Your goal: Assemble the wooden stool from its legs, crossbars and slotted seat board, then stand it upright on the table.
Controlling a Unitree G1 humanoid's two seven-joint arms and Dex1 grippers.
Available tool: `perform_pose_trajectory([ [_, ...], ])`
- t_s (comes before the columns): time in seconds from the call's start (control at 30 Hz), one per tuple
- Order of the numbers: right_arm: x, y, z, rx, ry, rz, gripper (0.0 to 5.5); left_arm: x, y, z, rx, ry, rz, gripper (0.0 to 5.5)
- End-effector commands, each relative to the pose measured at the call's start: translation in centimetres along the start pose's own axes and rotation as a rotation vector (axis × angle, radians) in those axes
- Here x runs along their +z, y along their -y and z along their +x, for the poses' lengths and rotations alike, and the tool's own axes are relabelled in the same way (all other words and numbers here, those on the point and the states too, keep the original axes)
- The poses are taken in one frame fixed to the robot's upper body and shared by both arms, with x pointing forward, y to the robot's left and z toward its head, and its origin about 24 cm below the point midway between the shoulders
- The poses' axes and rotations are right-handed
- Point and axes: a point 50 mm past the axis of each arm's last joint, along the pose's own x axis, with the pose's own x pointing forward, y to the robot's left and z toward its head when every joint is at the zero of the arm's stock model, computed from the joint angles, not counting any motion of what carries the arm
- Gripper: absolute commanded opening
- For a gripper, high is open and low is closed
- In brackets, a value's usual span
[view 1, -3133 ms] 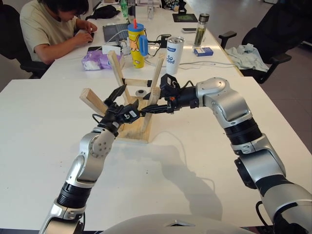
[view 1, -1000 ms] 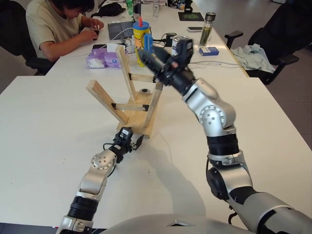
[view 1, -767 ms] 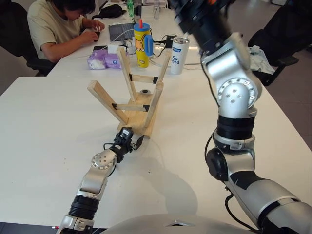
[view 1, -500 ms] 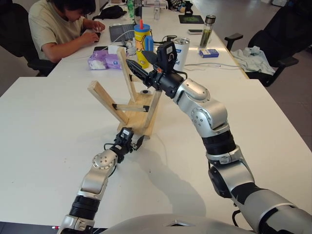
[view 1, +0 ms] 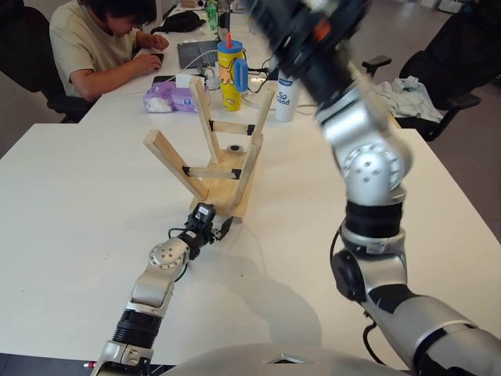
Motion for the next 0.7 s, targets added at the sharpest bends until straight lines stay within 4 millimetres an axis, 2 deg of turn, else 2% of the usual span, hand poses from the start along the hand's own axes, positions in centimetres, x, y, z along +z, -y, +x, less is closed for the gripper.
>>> perform_pose_trajectory([
  [0.03, -15.4, 2.2, -6.4, -0.235, -0.698, 0.057, 3.37, -3.6, 0.8, 0.1, -0.013, -0.195, -0.083, 3.59],
  [0.1, -11.9, 3.1, -4.5, -0.226, -0.536, 0.022, 3.37, -3.7, 0.8, 0.0, -0.008, -0.198, -0.088, 3.59],
  [0.17, -6.9, 4.1, -2.8, -0.232, -0.283, -0.027, 3.37, -3.7, 1.0, 0.0, -0.01, -0.202, -0.09, 3.59],
  [0.23, -2.9, 4.8, -2.5, -0.255, -0.081, -0.021, 3.37, -3.7, 1.1, 0.1, -0.015, -0.205, -0.09, 3.59],
  [0.33, -0.1, 6.5, -3.7, -0.337, 0.039, -0.056, 3.37, -3.5, 1.2, 0.3, -0.016, -0.202, -0.09, 3.59],
  [0.4, -0.2, 8.2, -5.3, -0.431, -0.002, -0.104, 3.37, -3.4, 1.2, 0.3, -0.016, -0.2, -0.092, 3.59],
  [0.47, -2.5, 9.7, -7.1, -0.509, -0.163, -0.159, 3.37, -3.3, 1.3, 0.4, -0.014, -0.198, -0.098, 3.59],
  [0.57, -7.5, 9.6, -10.0, -0.415, -0.549, -0.275, 3.37, -2.6, 1.6, 0.6, -0.012, -0.184, -0.142, 3.59],
  [0.6, -8.6, 9.3, -10.8, -0.371, -0.628, -0.294, 3.37, -2.1, 1.9, 0.8, -0.024, -0.173, -0.179, 3.59],
  [0.7, -8.8, 9.1, -11.1, -0.395, -0.61, -0.269, 3.37, -0.4, 2.5, 1.0, -0.05, -0.119, -0.282, 3.59],
])
